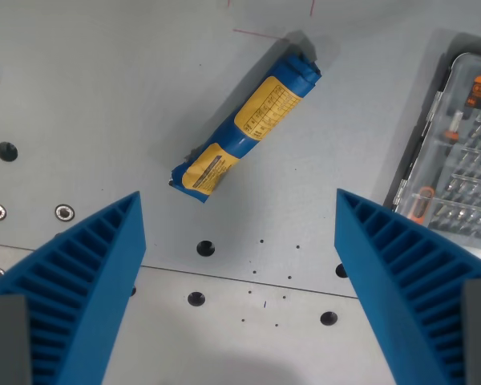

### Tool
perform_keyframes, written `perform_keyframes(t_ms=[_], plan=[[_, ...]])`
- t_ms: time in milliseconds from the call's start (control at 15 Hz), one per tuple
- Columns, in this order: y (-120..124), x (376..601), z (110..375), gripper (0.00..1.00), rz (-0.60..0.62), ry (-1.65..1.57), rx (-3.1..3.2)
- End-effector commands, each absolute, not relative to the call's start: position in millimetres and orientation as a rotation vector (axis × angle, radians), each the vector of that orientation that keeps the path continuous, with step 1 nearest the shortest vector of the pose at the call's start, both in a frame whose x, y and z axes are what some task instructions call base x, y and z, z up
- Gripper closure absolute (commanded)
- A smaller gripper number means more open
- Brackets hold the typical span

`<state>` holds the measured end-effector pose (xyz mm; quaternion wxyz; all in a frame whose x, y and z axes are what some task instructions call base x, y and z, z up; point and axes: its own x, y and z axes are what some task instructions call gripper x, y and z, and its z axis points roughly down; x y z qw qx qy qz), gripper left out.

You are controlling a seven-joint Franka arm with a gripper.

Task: Move above the blue bag

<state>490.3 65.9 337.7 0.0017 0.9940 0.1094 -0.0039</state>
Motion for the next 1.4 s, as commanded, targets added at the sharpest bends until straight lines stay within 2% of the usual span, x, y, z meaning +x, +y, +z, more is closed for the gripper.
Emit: perform_keyframes(t_ms=[67, 800, 1400], plan=[[65.9, 490.2, 339.2, 0.0, -0.007, 0.343, 3.119], [65.3, 489.4, 332.2, 0.0, 0.01, 0.215, 3.13], [62.9, 485.4, 303.4, 0.0, 0.095, -0.08, 3.139]])
